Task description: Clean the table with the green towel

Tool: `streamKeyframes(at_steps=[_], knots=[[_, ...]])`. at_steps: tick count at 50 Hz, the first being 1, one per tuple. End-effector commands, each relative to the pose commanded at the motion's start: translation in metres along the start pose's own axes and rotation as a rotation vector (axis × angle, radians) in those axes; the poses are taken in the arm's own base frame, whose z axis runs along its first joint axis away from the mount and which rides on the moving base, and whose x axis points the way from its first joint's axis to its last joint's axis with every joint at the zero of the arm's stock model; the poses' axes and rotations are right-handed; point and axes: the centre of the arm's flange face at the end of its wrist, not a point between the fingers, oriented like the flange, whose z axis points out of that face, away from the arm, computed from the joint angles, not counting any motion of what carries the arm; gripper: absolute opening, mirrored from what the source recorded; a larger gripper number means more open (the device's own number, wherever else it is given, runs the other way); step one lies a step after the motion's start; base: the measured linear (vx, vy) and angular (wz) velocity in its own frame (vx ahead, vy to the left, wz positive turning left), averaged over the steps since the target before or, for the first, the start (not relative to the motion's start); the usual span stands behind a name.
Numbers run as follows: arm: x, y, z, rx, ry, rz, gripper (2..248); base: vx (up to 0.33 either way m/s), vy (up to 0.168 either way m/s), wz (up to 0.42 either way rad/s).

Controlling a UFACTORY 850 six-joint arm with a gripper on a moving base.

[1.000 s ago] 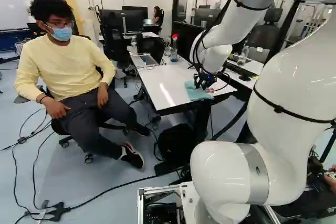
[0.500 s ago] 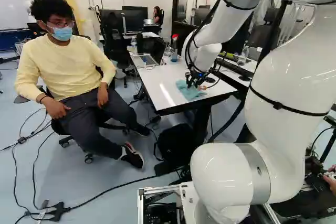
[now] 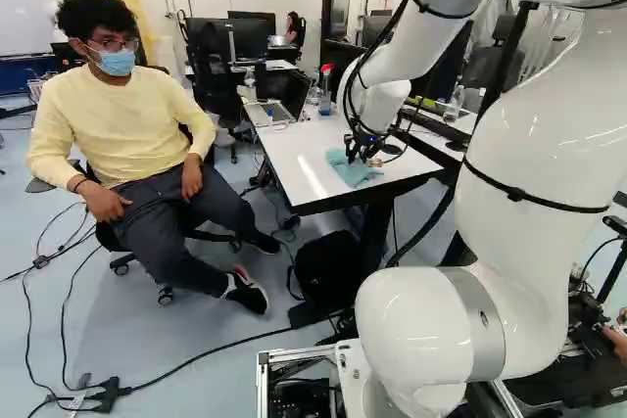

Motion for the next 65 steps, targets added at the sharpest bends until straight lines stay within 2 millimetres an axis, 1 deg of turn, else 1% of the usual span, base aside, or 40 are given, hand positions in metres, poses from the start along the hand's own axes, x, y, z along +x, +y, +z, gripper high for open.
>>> streamKeyframes(at_steps=[10, 22, 37, 46, 65], knots=[[0.002, 0.003, -0.01, -0.001, 0.021, 0.006, 45, 0.0, 0.0, 0.0], [0.004, 0.016, -0.026, -0.01, 0.037, 0.068, 45, 0.0, 0.0, 0.0], [-0.007, 0.027, -0.052, -0.006, 0.044, 0.167, 45, 0.0, 0.0, 0.0], [-0.01, 0.028, -0.065, 0.001, 0.055, 0.198, 45, 0.0, 0.0, 0.0], [-0.01, 0.028, -0.069, 0.003, 0.062, 0.203, 45, 0.0, 0.0, 0.0]])
